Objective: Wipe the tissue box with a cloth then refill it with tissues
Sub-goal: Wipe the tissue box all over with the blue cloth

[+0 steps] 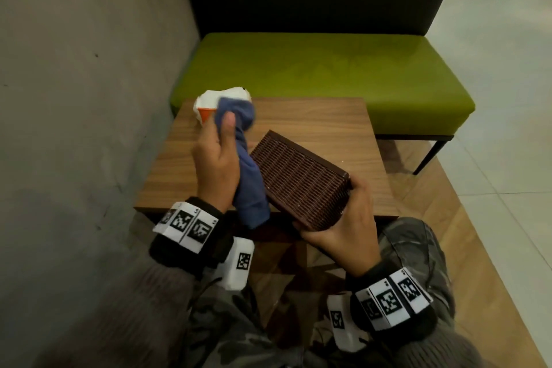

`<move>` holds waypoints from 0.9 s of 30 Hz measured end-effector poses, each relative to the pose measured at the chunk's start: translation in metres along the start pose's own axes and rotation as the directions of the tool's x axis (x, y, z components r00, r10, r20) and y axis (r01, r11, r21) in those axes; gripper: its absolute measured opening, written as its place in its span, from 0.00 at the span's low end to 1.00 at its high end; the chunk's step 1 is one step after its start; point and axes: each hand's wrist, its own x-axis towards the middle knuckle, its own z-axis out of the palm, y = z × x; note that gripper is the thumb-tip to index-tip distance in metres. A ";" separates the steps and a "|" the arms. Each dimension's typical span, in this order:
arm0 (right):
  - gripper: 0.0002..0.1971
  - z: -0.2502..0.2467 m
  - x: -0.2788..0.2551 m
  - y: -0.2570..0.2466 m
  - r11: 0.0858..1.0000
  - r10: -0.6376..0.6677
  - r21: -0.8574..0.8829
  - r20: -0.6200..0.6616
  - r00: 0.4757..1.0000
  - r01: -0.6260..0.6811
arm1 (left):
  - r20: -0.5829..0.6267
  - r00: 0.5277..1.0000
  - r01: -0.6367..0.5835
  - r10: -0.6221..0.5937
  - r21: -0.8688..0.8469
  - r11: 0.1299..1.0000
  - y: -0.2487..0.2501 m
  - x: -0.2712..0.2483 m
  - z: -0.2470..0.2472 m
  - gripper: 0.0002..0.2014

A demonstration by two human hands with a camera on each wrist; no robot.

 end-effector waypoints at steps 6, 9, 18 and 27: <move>0.55 0.003 -0.001 0.003 1.000 0.017 0.006 0.023 1.000 -0.017 | -0.368 0.927 -0.130 0.073 -0.133 0.983 0.037 0.019 0.002 0.15; 0.57 0.005 0.001 0.002 1.000 0.022 0.019 -0.006 1.000 -0.021 | -0.027 0.999 -0.021 0.019 -0.049 0.999 0.017 -0.014 0.012 0.23; 0.53 0.005 -0.010 0.001 0.999 -0.022 0.037 -0.007 1.000 0.022 | 0.767 0.578 -0.447 0.278 0.012 0.895 -0.008 -0.064 -0.018 0.38; 0.54 0.001 0.000 -0.004 0.990 -0.113 -0.088 -0.054 0.992 0.108 | 0.327 0.909 0.177 -0.257 0.256 0.950 -0.007 -0.040 0.002 0.23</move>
